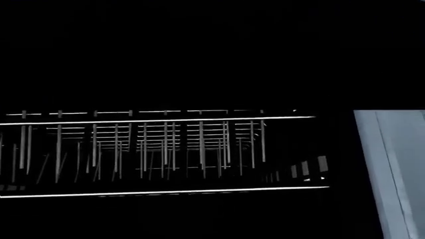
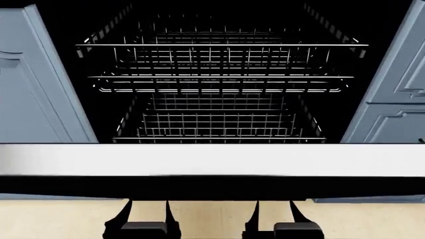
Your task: Close the dishwasher door
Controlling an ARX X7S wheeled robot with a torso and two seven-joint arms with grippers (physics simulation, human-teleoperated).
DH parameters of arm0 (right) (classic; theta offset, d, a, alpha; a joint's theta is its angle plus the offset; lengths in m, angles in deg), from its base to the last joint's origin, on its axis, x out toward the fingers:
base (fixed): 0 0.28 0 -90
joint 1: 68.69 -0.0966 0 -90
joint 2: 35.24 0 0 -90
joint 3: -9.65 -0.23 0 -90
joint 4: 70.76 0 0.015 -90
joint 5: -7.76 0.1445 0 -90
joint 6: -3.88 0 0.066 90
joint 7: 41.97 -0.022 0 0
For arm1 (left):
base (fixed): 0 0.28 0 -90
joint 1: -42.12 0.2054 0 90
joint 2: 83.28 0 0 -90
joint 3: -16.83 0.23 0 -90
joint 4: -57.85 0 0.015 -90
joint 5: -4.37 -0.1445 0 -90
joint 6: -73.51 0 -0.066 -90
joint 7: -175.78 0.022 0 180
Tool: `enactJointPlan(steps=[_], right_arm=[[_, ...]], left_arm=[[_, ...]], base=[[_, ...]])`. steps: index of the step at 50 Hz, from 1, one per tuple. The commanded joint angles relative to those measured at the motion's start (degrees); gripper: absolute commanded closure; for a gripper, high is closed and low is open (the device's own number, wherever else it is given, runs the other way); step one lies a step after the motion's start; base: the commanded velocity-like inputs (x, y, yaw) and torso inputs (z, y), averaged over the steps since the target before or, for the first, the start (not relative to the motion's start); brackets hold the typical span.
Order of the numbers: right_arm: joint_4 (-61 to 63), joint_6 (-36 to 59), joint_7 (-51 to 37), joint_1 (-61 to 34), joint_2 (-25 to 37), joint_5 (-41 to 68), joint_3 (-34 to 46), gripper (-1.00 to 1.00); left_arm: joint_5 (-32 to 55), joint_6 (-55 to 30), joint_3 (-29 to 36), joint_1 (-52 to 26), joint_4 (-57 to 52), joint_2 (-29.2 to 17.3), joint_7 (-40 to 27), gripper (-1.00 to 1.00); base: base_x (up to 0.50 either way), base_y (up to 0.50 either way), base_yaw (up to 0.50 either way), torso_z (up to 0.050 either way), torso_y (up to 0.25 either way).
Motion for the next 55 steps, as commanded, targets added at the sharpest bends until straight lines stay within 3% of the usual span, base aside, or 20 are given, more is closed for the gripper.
enactJointPlan(steps=[1,28,42,55], right_arm=[[0.05,0.45,0.89,-3.04,0.0,0.45,-1.23,-1.0],[4.13,4.4,0.68,-7.1,0.15,-0.42,-0.93,-1.0],[24.4,19.14,0.54,-4.41,1.91,0.59,-0.44,-1.0],[30.9,23.95,0.1,-5.02,2.93,0.47,0.26,-1.0]], left_arm=[[0.89,-1.31,0.3,-4.01,0.11,0.1,-0.37,-1.0],[4.26,-5.26,-0.32,-8.03,-1.58,0.02,1.66,-1.0],[4.21,-22.24,2.3,-2.68,-27.43,-0.96,-1.31,-1.0],[5.27,-29.3,4.52,-1.38,-38.51,-1.44,-2.79,-1.0]], base=[[0.0,0.0,0.0,0.0,0.0],[0.0,0.0,0.0,0.0,0.004],[0.0,0.0,0.0,0.0,0.005],[0.0,0.0,0.0,0.0,0.006]])
